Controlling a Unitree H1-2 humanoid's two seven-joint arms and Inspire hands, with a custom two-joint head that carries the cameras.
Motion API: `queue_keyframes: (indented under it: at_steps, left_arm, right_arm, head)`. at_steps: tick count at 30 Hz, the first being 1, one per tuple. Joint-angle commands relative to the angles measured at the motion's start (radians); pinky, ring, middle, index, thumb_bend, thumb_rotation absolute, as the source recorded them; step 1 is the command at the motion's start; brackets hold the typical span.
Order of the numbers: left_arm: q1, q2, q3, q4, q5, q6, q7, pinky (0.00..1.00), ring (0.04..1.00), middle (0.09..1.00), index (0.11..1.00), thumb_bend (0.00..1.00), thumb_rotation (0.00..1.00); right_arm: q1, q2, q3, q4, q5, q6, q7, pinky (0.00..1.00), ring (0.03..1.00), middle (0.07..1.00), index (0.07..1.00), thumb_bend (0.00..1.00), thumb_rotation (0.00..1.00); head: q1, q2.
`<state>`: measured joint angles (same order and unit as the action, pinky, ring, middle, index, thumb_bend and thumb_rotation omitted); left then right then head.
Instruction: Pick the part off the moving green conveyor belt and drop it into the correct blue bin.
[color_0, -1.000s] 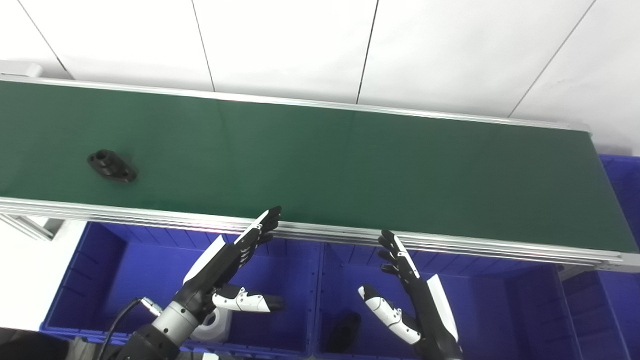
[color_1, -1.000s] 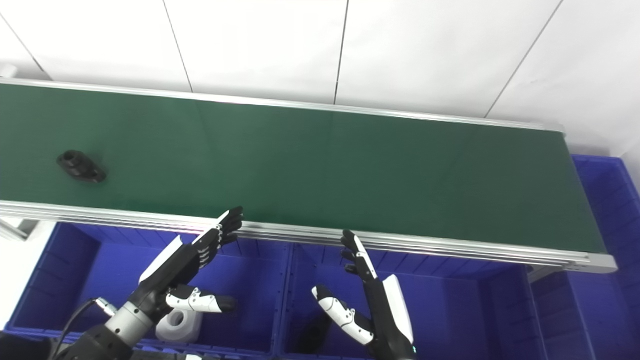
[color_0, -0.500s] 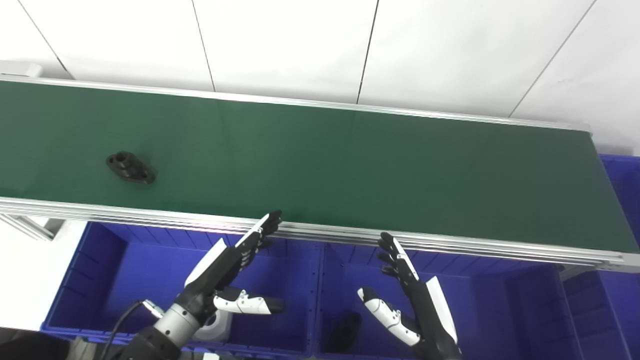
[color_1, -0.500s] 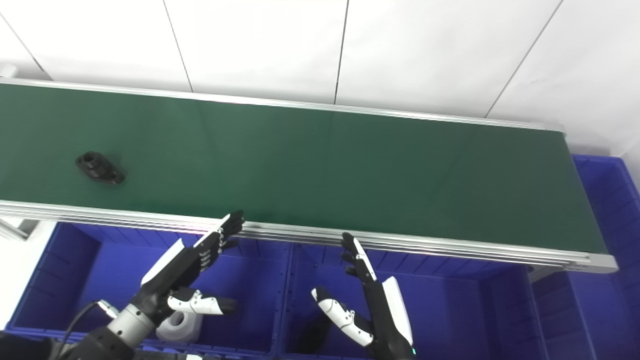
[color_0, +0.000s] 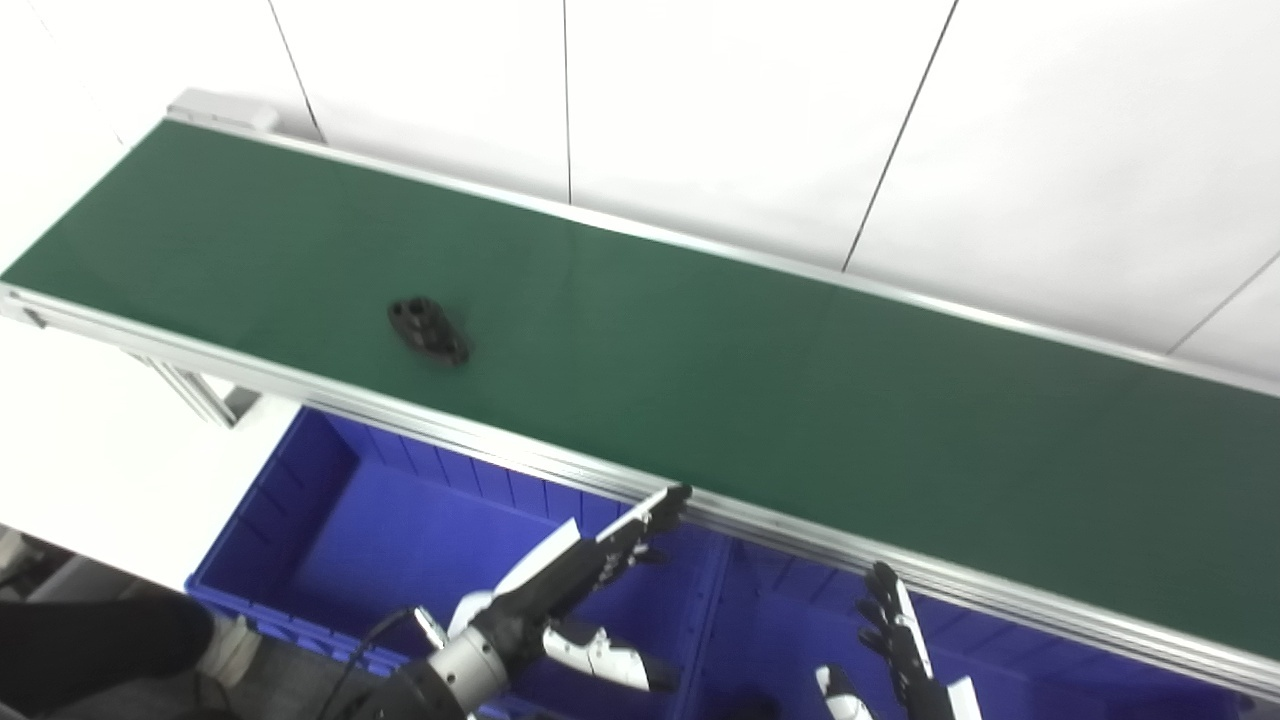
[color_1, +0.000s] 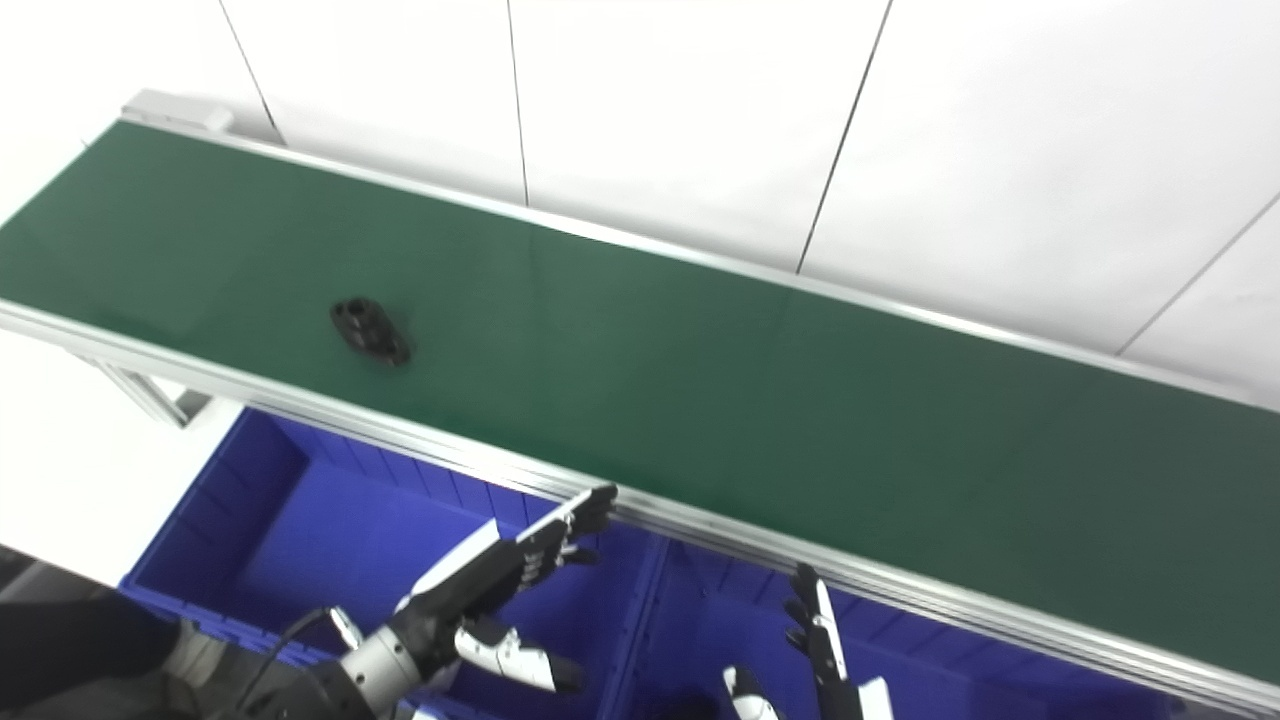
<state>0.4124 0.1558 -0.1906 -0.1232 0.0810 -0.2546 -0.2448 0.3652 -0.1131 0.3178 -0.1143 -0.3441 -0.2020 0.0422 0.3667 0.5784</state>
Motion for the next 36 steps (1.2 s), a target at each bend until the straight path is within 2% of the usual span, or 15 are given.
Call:
queue_keyframes:
  at_steps: [1, 10, 16, 18, 21, 26, 31, 36]
  left_arm:
    - [-0.006, 0.002, -0.003, -0.011, 0.006, -0.049, 0.013, 0.86, 0.973, 1.0, 1.0, 0.76, 0.41]
    - [-0.004, -0.002, -0.003, -0.001, -0.002, -0.055, 0.015, 0.9, 0.981, 1.0, 1.0, 0.76, 0.41]
    - [-0.012, -0.003, -0.003, 0.014, 0.004, -0.063, 0.019, 0.86, 0.978, 1.0, 1.0, 0.77, 0.41]
    - [-0.014, -0.002, -0.003, 0.02, 0.004, -0.072, 0.02, 0.87, 0.979, 1.0, 1.0, 0.77, 0.41]
    - [-0.015, 0.003, -0.006, 0.029, -0.003, -0.077, 0.014, 0.89, 0.988, 1.0, 1.0, 0.77, 0.41]
    - [-0.01, 0.012, -0.007, 0.021, -0.006, -0.077, 0.009, 0.88, 0.988, 1.0, 1.0, 0.77, 0.42]
    - [0.0, 0.017, -0.003, 0.004, -0.005, -0.058, 0.013, 0.93, 1.0, 1.0, 1.0, 0.78, 0.42]
    - [-0.002, 0.023, 0.009, 0.007, 0.002, -0.08, 0.022, 0.97, 1.0, 1.0, 1.0, 0.76, 0.42]
  right_arm:
    - [-0.005, 0.006, 0.002, -0.008, -0.004, -0.064, -0.016, 0.85, 0.921, 0.958, 1.0, 0.53, 0.79]
    - [-0.009, 0.007, 0.003, 0.019, 0.008, -0.09, -0.021, 0.83, 0.923, 0.954, 1.0, 0.51, 0.76]
    - [-0.015, 0.009, -0.002, 0.026, 0.012, -0.093, -0.025, 0.82, 0.917, 0.95, 0.997, 0.52, 0.74]
    - [-0.015, 0.015, -0.007, 0.023, 0.046, -0.094, -0.021, 0.83, 0.917, 0.949, 0.995, 0.52, 0.74]
    - [-0.012, 0.027, -0.018, 0.001, 0.071, -0.095, -0.028, 0.82, 0.907, 0.952, 0.989, 0.54, 0.76]
    - [-0.011, 0.037, -0.036, -0.072, 0.079, -0.085, -0.031, 0.82, 0.901, 0.944, 0.976, 0.57, 0.71]
    - [-0.02, 0.043, -0.05, -0.139, 0.079, -0.07, -0.028, 0.82, 0.896, 0.936, 0.962, 0.6, 0.64]
    - [-0.066, 0.049, -0.066, -0.204, 0.07, -0.039, -0.021, 0.81, 0.889, 0.92, 0.95, 0.64, 0.61]
  head:
    - [-0.003, -0.001]
    - [-0.015, -0.014]
    - [-0.04, -0.018]
    - [-0.056, -0.017]
    - [-0.092, -0.011]
    - [-0.168, 0.012]
    - [-0.219, 0.035]
    - [-0.283, 0.057]
